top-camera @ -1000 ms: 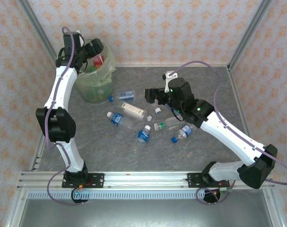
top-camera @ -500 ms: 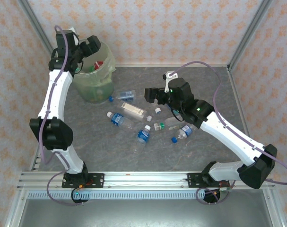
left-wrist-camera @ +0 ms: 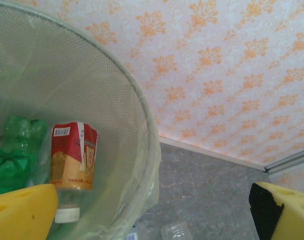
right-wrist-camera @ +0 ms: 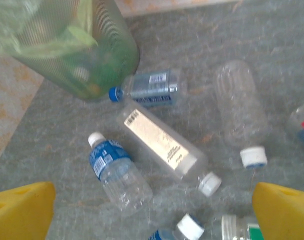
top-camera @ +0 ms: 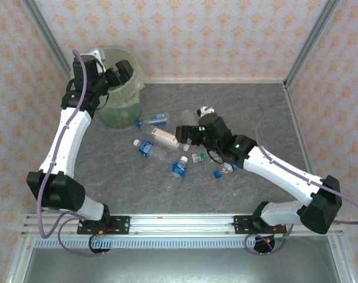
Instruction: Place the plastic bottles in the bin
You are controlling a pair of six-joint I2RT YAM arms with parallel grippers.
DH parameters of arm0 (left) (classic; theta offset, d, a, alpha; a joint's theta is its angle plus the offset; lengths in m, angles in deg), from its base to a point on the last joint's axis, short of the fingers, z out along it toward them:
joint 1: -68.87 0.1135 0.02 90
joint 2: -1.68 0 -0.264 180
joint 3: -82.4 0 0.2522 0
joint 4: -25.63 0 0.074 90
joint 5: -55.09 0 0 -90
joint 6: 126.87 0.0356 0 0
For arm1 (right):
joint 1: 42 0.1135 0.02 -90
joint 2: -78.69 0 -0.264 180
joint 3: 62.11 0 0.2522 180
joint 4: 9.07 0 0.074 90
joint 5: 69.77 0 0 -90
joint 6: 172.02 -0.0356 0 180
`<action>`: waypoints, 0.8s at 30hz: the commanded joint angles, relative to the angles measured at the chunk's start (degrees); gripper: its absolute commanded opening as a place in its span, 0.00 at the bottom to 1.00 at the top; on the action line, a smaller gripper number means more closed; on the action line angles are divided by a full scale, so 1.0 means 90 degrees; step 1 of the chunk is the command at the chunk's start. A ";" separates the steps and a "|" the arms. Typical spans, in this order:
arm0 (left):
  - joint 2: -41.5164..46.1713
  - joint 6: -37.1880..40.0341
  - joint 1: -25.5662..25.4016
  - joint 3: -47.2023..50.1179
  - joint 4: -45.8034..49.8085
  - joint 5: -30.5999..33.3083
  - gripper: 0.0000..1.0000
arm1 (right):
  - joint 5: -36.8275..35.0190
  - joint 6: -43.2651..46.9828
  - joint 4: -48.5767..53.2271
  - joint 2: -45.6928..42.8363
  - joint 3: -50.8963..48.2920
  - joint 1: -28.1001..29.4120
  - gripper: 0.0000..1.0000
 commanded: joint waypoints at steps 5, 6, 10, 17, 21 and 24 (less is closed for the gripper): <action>0.0573 -0.0127 -0.0069 0.0625 -0.0444 -0.0242 0.99 | -0.0977 -0.1267 -0.0039 -0.0021 -0.0694 0.0846 1.00; 0.0636 -0.0117 -0.0071 0.0703 -0.0454 -0.0238 0.99 | -0.1077 -0.1410 -0.0038 0.0012 -0.0782 0.0964 1.00; 0.0864 -0.0121 -0.0077 0.0971 -0.0484 -0.0249 0.99 | -0.1219 -0.1914 -0.0185 0.0225 -0.1099 0.1365 1.00; 0.1188 -0.0030 -0.0131 0.1298 -0.0407 -0.0269 0.99 | -0.1183 -0.2318 -0.0378 0.1068 -0.1109 0.1902 1.00; 0.1296 -0.0014 -0.0140 0.1388 -0.0377 -0.0267 0.99 | -0.1094 -0.2436 -0.0409 0.1451 -0.1104 0.2020 1.00; 0.1347 -0.0026 -0.0132 0.1424 -0.0393 -0.0291 0.99 | -0.0941 -0.2502 -0.0342 0.1719 -0.1131 0.2036 1.00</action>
